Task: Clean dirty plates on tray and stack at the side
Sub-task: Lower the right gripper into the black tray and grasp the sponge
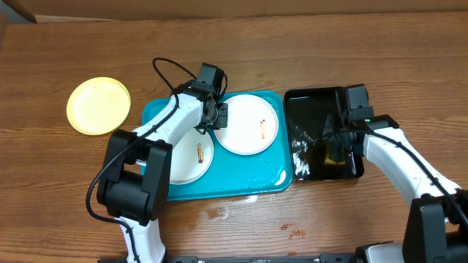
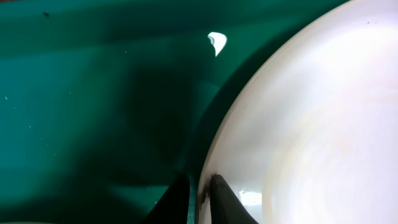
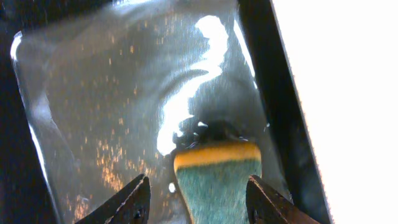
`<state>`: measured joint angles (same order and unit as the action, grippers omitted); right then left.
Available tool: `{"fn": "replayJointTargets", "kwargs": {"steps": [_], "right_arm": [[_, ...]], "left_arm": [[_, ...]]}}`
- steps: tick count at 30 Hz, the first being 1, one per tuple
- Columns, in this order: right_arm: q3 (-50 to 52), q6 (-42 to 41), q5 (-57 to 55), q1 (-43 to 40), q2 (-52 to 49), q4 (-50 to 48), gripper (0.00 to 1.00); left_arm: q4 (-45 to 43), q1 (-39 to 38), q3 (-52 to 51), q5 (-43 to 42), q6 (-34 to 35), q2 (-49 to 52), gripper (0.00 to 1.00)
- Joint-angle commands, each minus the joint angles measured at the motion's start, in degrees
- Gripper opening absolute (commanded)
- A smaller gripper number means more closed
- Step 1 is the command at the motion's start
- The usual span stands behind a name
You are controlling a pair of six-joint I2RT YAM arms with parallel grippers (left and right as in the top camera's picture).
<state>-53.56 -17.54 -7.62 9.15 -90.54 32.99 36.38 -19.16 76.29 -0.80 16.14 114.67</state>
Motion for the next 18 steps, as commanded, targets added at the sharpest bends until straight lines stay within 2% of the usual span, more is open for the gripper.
{"fn": "replayJointTargets", "kwargs": {"steps": [1,12,14,16,18], "right_arm": [[1.4,0.5,-2.2,0.2,-0.6,-1.7,0.51],[2.7,0.4,-0.6,0.2,-6.4,-4.8,0.49],[2.6,0.4,-0.2,0.2,-6.7,-5.8,0.35],[1.9,0.4,0.0,0.2,-6.4,-5.9,0.11],[0.5,0.4,1.0,0.2,-6.3,-5.3,0.04]], "left_arm": [[0.0,-0.4,-0.3,0.8,0.6,0.9,0.15],[0.0,-0.4,-0.3,0.8,0.6,0.9,0.16],[0.0,-0.4,-0.3,0.8,0.6,0.9,0.16],[-0.1,-0.4,-0.3,0.8,0.6,0.9,0.16],[-0.1,-0.4,-0.3,0.8,0.6,0.9,0.16]]}}
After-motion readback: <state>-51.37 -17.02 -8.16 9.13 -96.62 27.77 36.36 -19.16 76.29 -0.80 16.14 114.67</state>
